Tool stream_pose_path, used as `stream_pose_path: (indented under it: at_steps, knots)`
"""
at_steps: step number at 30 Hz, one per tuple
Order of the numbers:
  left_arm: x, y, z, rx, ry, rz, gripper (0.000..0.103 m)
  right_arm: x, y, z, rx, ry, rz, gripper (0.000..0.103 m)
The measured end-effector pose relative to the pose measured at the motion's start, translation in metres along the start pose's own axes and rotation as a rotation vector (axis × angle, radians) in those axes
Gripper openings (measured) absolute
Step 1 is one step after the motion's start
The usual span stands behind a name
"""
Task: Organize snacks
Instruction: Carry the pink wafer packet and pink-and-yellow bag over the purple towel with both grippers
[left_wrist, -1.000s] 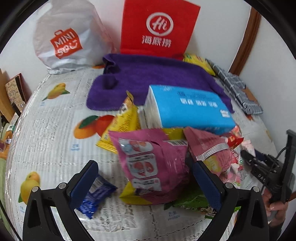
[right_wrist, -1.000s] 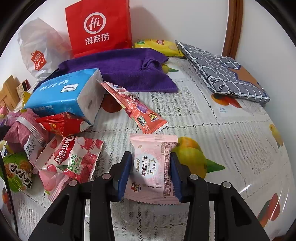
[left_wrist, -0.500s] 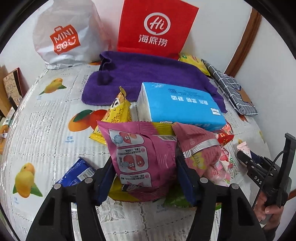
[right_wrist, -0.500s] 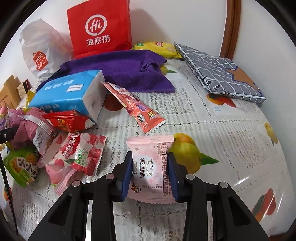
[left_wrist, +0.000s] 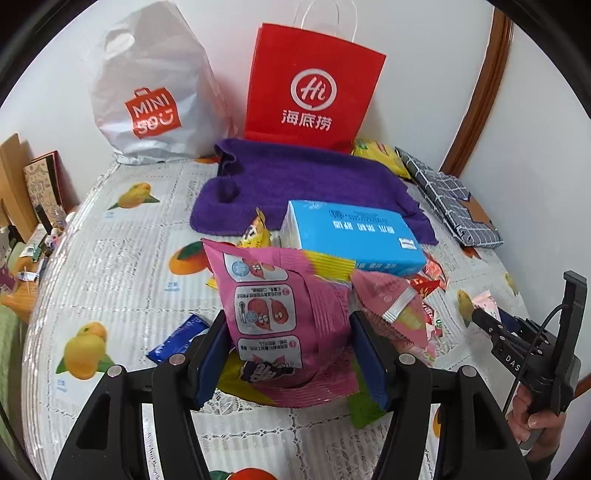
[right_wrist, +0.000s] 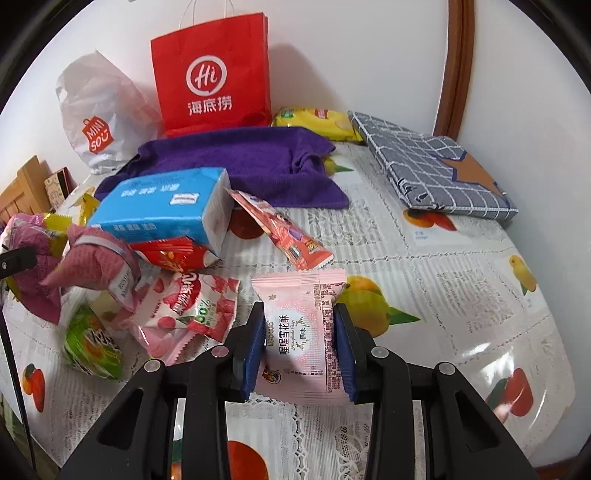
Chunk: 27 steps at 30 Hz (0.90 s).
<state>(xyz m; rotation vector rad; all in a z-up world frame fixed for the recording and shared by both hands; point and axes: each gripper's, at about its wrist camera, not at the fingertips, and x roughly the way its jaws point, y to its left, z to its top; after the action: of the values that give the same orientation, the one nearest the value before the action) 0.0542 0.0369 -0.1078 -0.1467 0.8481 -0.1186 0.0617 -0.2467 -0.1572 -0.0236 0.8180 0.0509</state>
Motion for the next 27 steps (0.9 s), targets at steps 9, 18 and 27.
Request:
stream_pose_path:
  at_steps: [9,18,27]
  knots:
    - [-0.016,0.004,0.002,-0.009,-0.03,0.007,0.062,-0.014,0.004,0.004,-0.001,-0.023,0.005,0.036]
    - [-0.022,-0.007,0.014,0.011,-0.041,-0.011,0.062,-0.027,0.015,0.019,-0.028,-0.056,0.032,0.036]
    - [-0.018,-0.028,0.048,0.058,-0.049,-0.031,0.062,-0.028,0.027,0.062,-0.061,-0.103,0.063,0.036]
